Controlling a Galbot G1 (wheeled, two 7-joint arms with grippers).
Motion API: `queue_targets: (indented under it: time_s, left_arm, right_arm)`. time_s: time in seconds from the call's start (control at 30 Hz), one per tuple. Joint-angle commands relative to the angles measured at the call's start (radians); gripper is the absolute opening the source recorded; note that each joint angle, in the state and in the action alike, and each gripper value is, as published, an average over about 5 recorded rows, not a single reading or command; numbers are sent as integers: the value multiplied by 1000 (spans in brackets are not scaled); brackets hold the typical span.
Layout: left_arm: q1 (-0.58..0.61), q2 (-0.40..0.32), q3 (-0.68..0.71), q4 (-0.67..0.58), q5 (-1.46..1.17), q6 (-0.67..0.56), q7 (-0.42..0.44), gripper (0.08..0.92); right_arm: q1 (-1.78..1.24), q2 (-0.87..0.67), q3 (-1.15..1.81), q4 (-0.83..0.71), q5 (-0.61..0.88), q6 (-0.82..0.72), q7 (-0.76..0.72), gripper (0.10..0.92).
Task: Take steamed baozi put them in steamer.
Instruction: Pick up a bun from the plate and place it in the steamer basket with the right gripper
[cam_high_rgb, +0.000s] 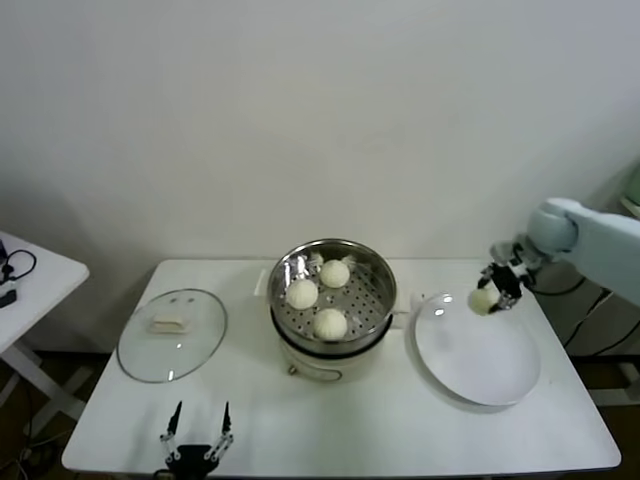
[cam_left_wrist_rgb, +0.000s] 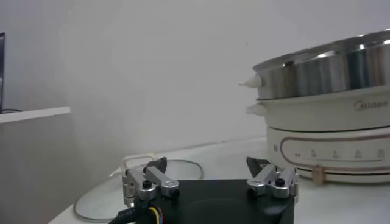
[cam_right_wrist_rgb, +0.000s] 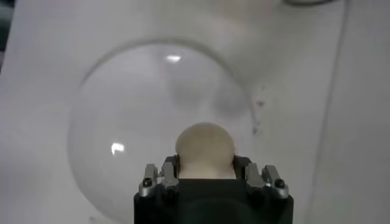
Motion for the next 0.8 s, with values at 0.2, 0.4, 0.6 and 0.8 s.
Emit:
queue_targets:
  time_s: [0.2,0.4,0.6,0.8]
  left_arm:
    - [-18,16,2,-2,-18,2,2,823]
    - [-21,20,0,-5,-17,1,3,823]
    - [-26,20,0,-3,-16,3,4,823]
    - [-27,20,-2,2,-18,1,4,823]
  right_arm:
    - [541,195,-239,364,505,-241,41,578]
    - [360,247,-139,390,443,-303,125,577]
    - [186,300,-74,325,310,-326,179,579]
    - [85,341,-42,216,236,-322,201,585]
